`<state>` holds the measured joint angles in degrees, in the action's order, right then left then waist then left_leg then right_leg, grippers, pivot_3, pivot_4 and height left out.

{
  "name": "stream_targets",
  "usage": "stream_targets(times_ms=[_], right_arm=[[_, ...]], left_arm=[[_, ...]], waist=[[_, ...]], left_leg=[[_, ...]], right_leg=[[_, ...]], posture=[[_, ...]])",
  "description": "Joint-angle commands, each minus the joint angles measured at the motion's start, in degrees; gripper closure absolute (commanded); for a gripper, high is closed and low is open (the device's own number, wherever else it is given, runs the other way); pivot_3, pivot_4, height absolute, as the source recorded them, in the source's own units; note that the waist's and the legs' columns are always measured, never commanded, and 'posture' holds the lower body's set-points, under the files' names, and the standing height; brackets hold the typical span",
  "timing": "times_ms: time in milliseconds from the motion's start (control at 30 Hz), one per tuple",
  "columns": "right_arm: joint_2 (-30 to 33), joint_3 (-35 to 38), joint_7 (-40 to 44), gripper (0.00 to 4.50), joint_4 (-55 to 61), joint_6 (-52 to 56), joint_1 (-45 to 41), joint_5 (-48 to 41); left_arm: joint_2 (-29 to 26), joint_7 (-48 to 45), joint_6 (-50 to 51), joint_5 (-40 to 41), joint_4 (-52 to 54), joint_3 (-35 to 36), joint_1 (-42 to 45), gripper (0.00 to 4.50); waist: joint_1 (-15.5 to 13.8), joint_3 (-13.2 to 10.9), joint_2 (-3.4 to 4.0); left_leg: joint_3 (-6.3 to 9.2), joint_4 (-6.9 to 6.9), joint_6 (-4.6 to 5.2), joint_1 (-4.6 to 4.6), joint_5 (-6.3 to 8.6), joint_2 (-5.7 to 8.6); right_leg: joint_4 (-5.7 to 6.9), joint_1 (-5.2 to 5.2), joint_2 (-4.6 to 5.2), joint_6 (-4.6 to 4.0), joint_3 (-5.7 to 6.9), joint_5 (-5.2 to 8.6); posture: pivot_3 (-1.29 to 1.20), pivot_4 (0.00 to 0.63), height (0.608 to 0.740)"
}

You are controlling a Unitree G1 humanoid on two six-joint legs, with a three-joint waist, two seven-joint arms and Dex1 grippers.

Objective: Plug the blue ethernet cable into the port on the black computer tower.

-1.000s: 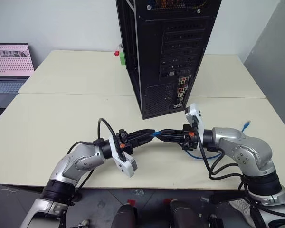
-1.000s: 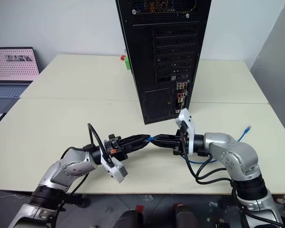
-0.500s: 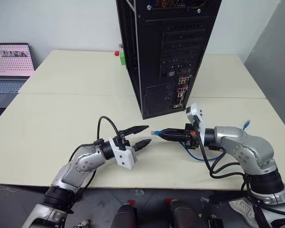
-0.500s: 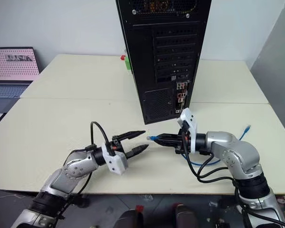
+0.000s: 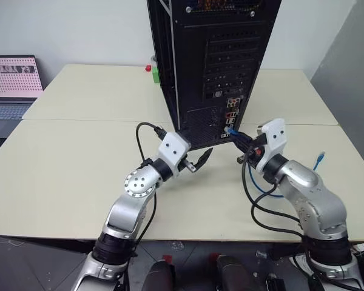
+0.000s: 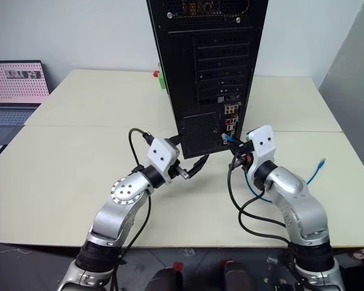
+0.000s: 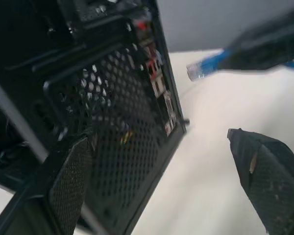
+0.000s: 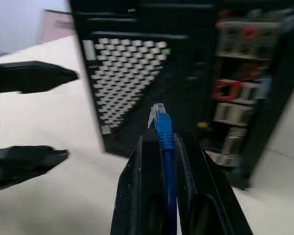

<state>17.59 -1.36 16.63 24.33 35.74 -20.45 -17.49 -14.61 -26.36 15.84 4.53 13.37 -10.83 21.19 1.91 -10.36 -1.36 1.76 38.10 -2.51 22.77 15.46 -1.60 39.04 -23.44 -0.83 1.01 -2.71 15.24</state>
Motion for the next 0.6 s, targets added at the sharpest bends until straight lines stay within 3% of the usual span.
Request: stream_targets(times_ms=[33,267,600], right_arm=[[-3.5,-1.7,-6.6,4.49,-1.0,-5.1,-0.9,6.2],[-8.8,-2.7,-12.5,4.49,-6.3,-8.2,-3.2,11.8],[-12.1,-1.9,-15.2,4.49,-11.8,-9.7,-5.8,14.4]], left_arm=[[1.5,0.5,4.6,2.0,1.9,0.3,0.7,0.00],[3.1,1.2,10.3,3.9,1.1,2.3,3.6,0.00],[-2.3,-5.0,13.2,5.6,2.6,2.5,5.5,0.00]], waist=[[0.0,0.0,0.02],[-0.2,0.0,0.02],[-0.1,0.0,0.02]], left_leg=[[0.00,-0.01,0.00,-0.01,0.00,-0.01],[0.01,0.00,-0.02,0.01,-0.01,0.00],[-0.02,-0.02,-0.02,-0.01,-0.01,0.00]], right_leg=[[0.00,0.00,-0.01,0.00,0.00,0.00],[0.00,0.00,0.02,-0.01,0.00,0.00],[0.00,-0.02,0.01,-0.02,-0.01,0.00]], posture=[[0.00,0.150,0.740],[0.00,0.150,0.740],[0.00,0.150,0.740]])
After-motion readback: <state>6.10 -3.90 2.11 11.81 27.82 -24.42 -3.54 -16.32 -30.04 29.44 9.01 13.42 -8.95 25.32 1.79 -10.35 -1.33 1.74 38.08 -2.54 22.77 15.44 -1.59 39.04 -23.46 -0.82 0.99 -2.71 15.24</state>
